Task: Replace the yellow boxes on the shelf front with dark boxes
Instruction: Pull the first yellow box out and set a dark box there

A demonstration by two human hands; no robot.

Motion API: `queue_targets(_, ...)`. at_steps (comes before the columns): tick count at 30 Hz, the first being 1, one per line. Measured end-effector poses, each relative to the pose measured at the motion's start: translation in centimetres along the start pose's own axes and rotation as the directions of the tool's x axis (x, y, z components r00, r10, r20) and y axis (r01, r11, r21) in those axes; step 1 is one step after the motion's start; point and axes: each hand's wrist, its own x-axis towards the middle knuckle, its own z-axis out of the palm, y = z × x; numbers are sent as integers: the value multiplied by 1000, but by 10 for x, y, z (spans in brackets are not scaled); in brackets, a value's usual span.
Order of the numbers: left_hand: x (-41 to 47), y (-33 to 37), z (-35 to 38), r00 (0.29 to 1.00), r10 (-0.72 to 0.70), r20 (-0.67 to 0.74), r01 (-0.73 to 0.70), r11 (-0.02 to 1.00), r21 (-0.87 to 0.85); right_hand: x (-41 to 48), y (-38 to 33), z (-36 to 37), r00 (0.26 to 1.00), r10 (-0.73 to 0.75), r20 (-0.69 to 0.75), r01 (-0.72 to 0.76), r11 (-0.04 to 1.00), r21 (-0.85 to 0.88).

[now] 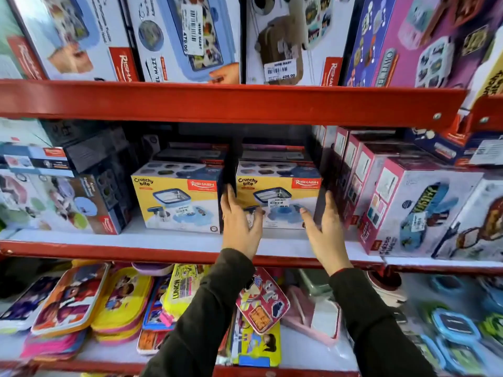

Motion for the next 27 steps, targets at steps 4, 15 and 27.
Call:
queue_targets(4, 7, -5, 2, 975, -186, 124, 189, 982, -14, 6, 2, -5, 980, 153, 126, -161, 985, 57)
queue_targets(15, -4, -6, -27, 989, -69, 131, 98, 969, -225, -10, 17, -35, 991, 21, 134, -24, 999, 24)
queue_targets(27, -8, -1, -56, 966, 132, 223, -111, 988, -107, -17, 5, -50, 999, -27, -27, 33, 967, 254)
